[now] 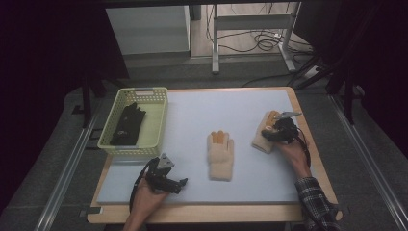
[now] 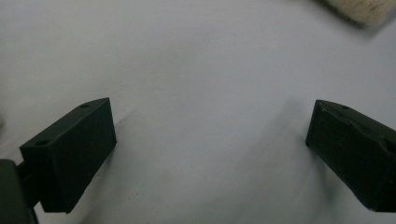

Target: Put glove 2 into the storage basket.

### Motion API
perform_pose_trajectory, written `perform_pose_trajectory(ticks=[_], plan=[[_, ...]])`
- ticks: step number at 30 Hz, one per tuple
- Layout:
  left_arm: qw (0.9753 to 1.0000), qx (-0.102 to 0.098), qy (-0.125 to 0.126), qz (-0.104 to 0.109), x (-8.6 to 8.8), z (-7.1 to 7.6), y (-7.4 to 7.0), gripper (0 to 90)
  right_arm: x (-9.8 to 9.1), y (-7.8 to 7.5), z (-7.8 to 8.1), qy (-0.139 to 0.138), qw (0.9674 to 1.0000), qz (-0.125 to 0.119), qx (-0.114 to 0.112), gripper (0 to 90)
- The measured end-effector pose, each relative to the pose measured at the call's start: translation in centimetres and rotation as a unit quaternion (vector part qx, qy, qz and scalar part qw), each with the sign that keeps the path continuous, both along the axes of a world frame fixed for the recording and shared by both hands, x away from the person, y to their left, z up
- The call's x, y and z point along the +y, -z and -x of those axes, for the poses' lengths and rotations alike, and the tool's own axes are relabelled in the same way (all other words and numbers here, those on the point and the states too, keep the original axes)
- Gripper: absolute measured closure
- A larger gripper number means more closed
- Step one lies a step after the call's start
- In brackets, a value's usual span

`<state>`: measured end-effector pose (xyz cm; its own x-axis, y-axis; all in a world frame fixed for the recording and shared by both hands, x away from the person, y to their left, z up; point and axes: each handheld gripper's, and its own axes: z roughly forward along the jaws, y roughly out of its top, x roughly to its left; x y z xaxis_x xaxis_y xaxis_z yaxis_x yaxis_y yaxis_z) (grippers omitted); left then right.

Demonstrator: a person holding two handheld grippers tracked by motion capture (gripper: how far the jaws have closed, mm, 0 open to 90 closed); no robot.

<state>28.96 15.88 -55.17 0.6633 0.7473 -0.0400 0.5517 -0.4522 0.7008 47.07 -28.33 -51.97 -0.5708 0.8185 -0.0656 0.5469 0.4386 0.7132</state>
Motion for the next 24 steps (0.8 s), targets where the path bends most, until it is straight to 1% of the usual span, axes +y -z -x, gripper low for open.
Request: perform_pose_trajectory(ticks=[1,2,3,5,6,8,9,11,16,19,22,23,24], plan=[[1.0,0.0,0.0,0.0,0.0,0.0,0.0,1.8,0.0,0.0,0.0,0.002,0.9999,-0.009,0.006,43.2],[1.0,0.0,0.0,0.0,0.0,0.0,0.0,1.8,0.0,-0.1,0.1,0.002,0.9999,-0.01,0.007,52.1],[1.0,0.0,0.0,0.0,0.0,0.0,0.0,1.8,0.0,-0.2,0.3,-0.001,0.9999,-0.015,0.009,57.1],[1.0,0.0,0.0,0.0,0.0,0.0,0.0,1.8,0.2,-0.3,0.6,0.005,1.0,-0.006,0.005,61.4],[1.0,0.0,0.0,0.0,0.0,0.0,0.0,1.8,0.2,-0.5,0.8,0.009,0.9999,-0.006,0.008,62.5],[1.0,0.0,0.0,0.0,0.0,0.0,0.0,1.8,0.1,-0.8,1.1,0.009,0.9998,-0.017,0.01,63.4],[1.0,0.0,0.0,0.0,0.0,0.0,0.0,1.8,0.1,-1.1,1.4,0.007,0.9996,-0.026,0.006,63.5],[1.0,0.0,0.0,0.0,0.0,0.0,0.0,1.8,0.1,-1.7,1.9,0.001,0.9996,-0.03,0.0,63.6],[1.0,0.0,-0.001,0.001,0.0,0.0,0.0,1.8,0.6,-3.7,3.8,-0.033,0.9981,-0.049,-0.016,63.6],[1.0,0.0,-0.001,0.0,0.0,0.0,0.0,1.8,1.3,-4.9,5.1,-0.06,0.9963,-0.057,-0.022,63.5],[1.0,0.0,-0.001,0.0,0.0,0.0,0.0,1.8,2.2,-5.9,6.3,-0.09,0.9933,-0.067,-0.027,63.4],[1.0,0.0,-0.001,0.0,0.0,0.0,0.0,1.8,2.2,-5.9,6.3,-0.09,0.9933,-0.067,-0.027,63.4],[1.0,0.0,-0.001,0.0,0.0,0.0,0.0,1.8,3.0,-6.6,7.2,-0.111,0.9906,-0.075,-0.029,63.4]])
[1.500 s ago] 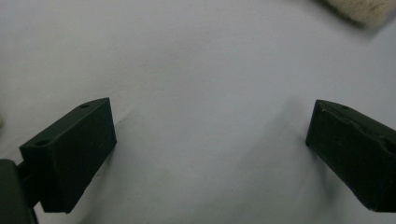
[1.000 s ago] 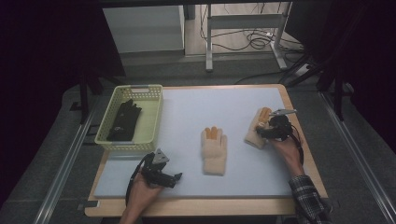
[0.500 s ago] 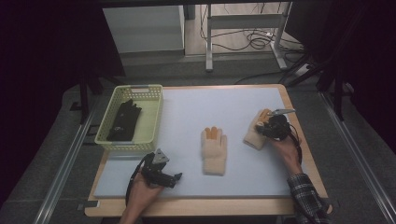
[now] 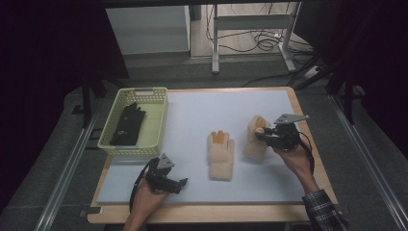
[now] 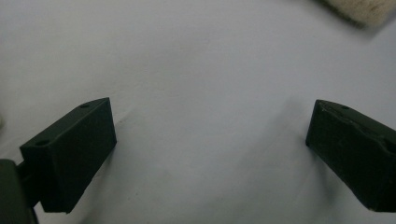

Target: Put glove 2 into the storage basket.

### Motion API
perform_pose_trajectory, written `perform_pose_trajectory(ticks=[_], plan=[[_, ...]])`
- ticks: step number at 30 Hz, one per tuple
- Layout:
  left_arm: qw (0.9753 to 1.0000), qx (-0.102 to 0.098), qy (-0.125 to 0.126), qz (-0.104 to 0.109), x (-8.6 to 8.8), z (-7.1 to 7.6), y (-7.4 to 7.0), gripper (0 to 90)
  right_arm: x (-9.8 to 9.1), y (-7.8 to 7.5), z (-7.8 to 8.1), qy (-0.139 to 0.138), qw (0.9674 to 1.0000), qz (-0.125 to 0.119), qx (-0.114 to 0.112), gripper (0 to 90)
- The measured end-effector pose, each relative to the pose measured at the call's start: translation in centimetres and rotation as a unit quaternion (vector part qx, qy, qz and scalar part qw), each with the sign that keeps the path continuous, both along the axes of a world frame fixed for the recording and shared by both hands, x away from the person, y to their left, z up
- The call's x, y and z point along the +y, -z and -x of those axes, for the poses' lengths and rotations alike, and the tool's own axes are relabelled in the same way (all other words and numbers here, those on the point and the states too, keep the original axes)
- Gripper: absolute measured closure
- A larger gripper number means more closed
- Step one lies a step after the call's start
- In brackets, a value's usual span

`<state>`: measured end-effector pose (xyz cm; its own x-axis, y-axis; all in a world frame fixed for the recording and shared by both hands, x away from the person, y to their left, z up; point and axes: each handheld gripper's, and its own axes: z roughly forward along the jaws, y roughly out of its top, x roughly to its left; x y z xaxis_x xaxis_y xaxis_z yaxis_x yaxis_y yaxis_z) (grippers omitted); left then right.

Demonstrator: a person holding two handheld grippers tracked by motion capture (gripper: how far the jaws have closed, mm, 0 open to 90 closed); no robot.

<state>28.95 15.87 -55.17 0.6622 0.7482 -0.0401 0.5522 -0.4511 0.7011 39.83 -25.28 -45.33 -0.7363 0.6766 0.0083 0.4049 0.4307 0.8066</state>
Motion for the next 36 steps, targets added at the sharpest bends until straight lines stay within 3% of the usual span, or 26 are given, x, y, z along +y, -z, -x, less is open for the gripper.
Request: perform_pose_trajectory(ticks=[4,9,12,16,20,22,26,30,36], plan=[[1.0,-0.001,0.001,-0.001,0.0,0.0,0.0,1.8,1.8,-1.1,1.5,-0.045,0.9988,-0.017,0.0,63.2],[1.0,-0.001,0.0,0.0,0.0,0.0,0.0,1.8,4.8,-1.9,3.0,-0.103,0.9942,-0.03,0.009,63.0],[1.0,-0.001,0.001,-0.001,0.0,0.0,0.0,1.8,7.0,-1.6,3.4,-0.133,0.9907,-0.023,0.016,62.8],[1.0,-0.001,0.0,0.0,0.0,0.0,0.0,1.8,9.9,-0.2,3.4,-0.159,0.9871,0.008,0.02,62.4],[1.0,-0.001,0.001,-0.001,0.0,0.0,0.0,1.8,11.6,2.3,2.8,-0.162,0.9852,0.049,0.027,60.8],[1.0,-0.001,0.001,-0.001,0.0,0.0,0.0,1.8,11.9,3.4,2.6,-0.166,0.9839,0.056,0.034,57.0],[1.0,0.0,0.0,0.0,0.0,0.0,0.0,1.8,12.2,5.1,2.8,-0.159,0.9849,0.063,0.028,46.4],[1.0,0.0,0.0,0.0,0.0,0.0,0.0,1.8,11.9,5.4,2.8,-0.146,0.9875,0.05,0.033,38.1],[1.0,-0.001,0.001,-0.001,0.0,0.0,0.0,1.8,10.4,3.9,2.9,-0.133,0.9905,0.027,0.024,35.8]])
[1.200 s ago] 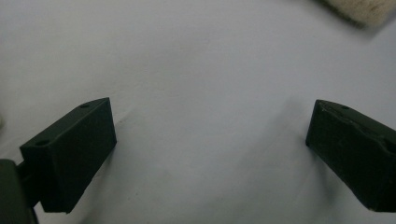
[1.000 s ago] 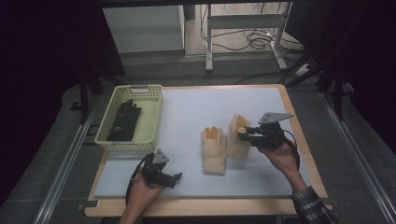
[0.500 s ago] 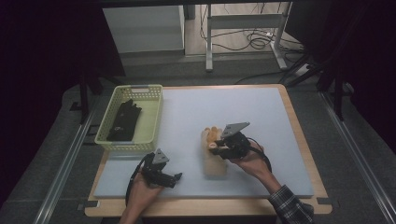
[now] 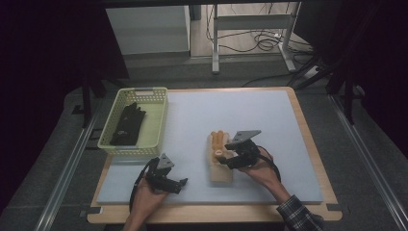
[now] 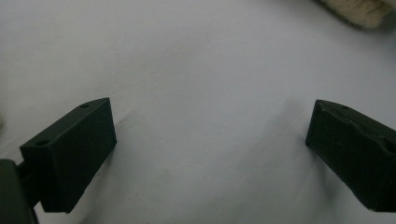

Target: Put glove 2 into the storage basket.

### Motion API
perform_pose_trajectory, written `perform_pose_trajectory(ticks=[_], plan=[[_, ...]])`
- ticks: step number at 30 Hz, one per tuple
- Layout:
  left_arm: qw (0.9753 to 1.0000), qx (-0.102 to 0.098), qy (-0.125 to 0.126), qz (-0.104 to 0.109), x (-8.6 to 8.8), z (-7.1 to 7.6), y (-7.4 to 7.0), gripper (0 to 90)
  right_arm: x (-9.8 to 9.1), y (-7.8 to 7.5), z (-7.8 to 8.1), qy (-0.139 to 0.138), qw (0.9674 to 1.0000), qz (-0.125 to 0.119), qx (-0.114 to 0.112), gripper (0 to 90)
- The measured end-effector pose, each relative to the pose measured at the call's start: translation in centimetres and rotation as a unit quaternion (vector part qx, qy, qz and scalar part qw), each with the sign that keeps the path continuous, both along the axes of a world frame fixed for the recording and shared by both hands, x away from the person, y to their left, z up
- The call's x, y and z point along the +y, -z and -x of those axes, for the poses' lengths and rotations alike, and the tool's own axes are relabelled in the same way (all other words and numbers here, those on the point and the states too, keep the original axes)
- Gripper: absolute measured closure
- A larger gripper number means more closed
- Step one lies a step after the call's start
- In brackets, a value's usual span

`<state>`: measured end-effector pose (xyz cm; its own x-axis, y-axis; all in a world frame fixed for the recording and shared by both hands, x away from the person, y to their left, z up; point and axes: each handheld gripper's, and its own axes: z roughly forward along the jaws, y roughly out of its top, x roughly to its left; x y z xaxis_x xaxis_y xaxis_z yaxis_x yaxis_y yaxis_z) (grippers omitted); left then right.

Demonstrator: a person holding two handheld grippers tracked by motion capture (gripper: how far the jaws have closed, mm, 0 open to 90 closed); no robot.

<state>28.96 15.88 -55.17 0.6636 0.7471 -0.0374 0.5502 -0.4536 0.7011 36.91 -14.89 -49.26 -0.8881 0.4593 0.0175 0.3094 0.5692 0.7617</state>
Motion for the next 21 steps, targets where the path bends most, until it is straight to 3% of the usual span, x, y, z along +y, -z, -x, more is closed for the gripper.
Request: perform_pose_trajectory(ticks=[4,8,13,16,18,21], plan=[[1.0,0.0,0.0,0.0,0.0,0.0,0.0,1.8,-1.7,-0.8,0.3,0.015,0.9999,-0.005,-0.007,38.2],[1.0,0.0,0.0,0.0,0.0,0.0,0.0,1.8,-3.2,-0.7,0.7,0.024,0.9997,0.003,0.003,52.8],[1.0,0.001,-0.001,0.001,0.0,0.0,0.0,1.8,-4.4,0.6,1.5,0.029,0.9993,0.013,0.018,70.4],[1.0,0.001,-0.001,0.001,0.0,0.0,0.0,1.8,-4.5,1.4,1.9,0.034,0.9989,0.02,0.026,72.7],[1.0,0.001,-0.001,0.001,0.0,0.0,0.0,1.8,-4.6,1.5,1.8,0.045,0.9986,0.023,0.018,73.0],[1.0,0.001,-0.001,0.001,0.0,0.0,0.0,1.8,-4.6,0.9,1.0,0.059,0.9982,0.008,0.011,73.0]])
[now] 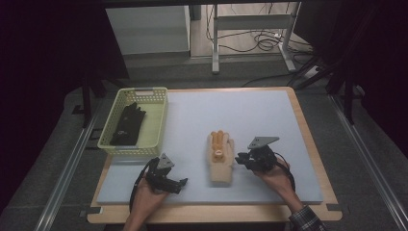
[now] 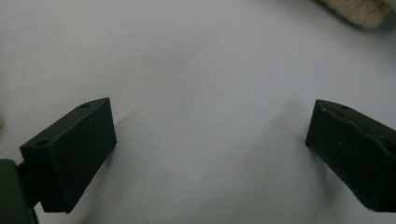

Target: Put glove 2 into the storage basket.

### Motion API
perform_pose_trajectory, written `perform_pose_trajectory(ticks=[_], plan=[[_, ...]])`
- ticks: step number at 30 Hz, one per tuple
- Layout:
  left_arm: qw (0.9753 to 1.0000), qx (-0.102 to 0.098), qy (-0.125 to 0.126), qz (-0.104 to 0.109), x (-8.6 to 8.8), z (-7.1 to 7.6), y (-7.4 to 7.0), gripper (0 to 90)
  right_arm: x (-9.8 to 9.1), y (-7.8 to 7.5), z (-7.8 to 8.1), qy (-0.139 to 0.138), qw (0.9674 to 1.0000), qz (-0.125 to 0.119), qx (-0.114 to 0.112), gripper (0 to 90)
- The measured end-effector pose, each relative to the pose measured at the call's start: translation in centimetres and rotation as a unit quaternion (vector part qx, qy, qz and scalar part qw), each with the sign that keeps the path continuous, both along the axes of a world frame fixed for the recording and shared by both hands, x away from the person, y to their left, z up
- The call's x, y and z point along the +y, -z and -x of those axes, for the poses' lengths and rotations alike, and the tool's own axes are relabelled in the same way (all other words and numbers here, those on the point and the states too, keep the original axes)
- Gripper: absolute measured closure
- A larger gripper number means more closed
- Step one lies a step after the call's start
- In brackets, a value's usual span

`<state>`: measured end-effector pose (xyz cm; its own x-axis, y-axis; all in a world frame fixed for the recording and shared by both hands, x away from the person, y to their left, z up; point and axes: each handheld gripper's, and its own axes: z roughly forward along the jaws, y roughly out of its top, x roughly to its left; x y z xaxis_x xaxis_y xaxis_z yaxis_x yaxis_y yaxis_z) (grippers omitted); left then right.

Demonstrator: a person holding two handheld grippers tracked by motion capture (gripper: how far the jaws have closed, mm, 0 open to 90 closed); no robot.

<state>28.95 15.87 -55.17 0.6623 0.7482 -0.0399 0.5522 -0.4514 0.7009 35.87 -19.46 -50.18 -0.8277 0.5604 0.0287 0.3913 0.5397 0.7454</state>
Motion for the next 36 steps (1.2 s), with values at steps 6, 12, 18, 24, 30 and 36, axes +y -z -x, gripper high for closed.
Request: perform_pose_trajectory(ticks=[6,12,18,24,30,36], plan=[[1.0,0.0,0.0,0.0,0.0,0.0,0.0,1.8,1.9,-0.7,-3.3,0.017,0.9996,-0.021,0.002,63.9],[1.0,0.0,0.0,0.0,0.0,0.0,0.0,1.8,3.4,1.8,-5.6,0.016,0.9984,-0.008,0.055,80.3],[1.0,0.0,0.0,0.0,0.0,0.0,0.0,1.8,2.9,0.2,-4.7,0.041,0.9989,-0.022,0.008,86.3],[1.0,0.0,0.0,0.0,0.0,0.0,0.0,1.9,2.0,0.3,-5.8,0.073,0.9972,-0.011,0.009,66.3],[1.0,0.0,0.0,0.0,0.0,0.0,0.0,1.8,0.2,-0.1,-3.0,0.054,0.9984,-0.017,0.003,65.7],[1.0,0.0,0.0,0.0,0.0,0.0,0.0,1.8,-0.9,0.2,0.0,0.018,0.9998,-0.007,0.01,68.2]])
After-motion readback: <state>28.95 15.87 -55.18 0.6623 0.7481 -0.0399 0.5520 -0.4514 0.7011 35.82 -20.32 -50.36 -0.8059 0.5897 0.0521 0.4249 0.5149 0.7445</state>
